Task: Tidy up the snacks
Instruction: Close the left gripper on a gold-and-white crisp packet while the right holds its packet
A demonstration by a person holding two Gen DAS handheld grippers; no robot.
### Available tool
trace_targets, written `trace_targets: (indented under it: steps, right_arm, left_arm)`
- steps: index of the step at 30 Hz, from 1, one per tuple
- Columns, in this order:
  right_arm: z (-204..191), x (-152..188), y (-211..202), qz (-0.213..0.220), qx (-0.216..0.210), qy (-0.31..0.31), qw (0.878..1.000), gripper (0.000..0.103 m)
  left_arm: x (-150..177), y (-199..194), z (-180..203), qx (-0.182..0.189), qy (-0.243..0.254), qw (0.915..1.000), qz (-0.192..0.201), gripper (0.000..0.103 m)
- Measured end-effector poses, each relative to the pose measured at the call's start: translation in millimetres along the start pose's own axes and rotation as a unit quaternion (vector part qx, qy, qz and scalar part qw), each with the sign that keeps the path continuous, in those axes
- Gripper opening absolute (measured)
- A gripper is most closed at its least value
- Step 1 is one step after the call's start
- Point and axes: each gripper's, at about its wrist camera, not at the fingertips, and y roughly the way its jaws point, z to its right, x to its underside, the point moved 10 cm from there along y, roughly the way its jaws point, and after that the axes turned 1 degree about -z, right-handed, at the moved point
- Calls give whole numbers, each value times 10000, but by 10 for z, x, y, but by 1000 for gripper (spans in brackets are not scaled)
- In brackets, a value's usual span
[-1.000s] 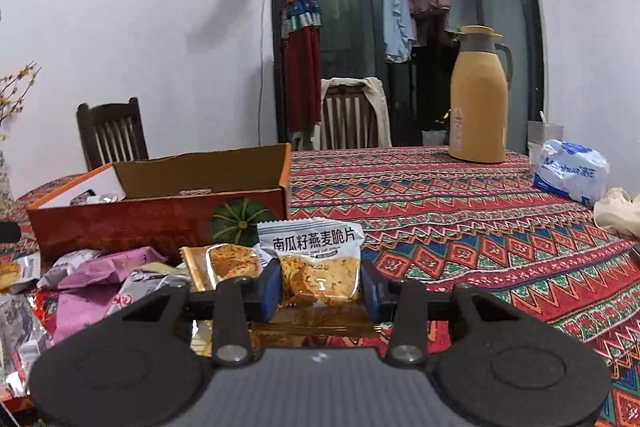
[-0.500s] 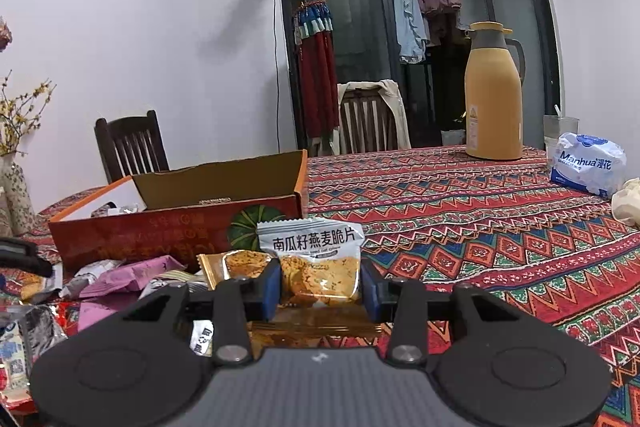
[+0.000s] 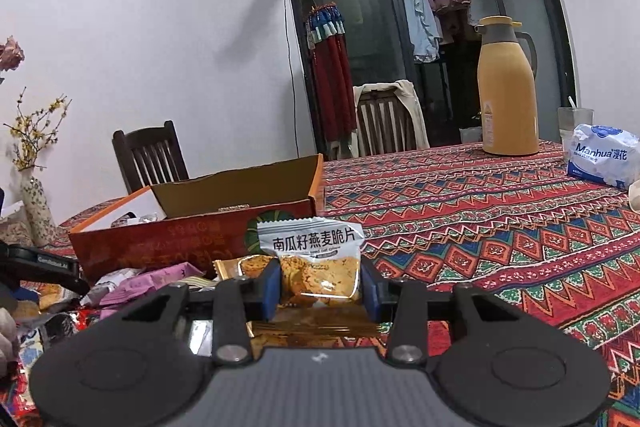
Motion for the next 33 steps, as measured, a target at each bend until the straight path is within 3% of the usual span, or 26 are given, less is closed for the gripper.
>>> trace_targets:
  steps: [3, 7, 29, 33]
  right_arm:
    - [-3, -5, -3, 22, -33, 18, 10000, 40]
    - [-4, -5, -6, 42, -49, 25, 10000, 40]
    - [-12, 8, -5, 40, 89, 14, 10000, 40]
    - [-21, 7, -6, 45, 104, 10, 9999, 40]
  left_arm:
    - [20, -54, 41, 80, 187, 9997, 107, 80]
    - [38, -89, 44, 147, 254, 9994, 205, 72]
    - [25, -233, 70, 544, 298, 9970, 462, 60]
    - [23, -256, 64, 605, 324, 9964, 501, 53]
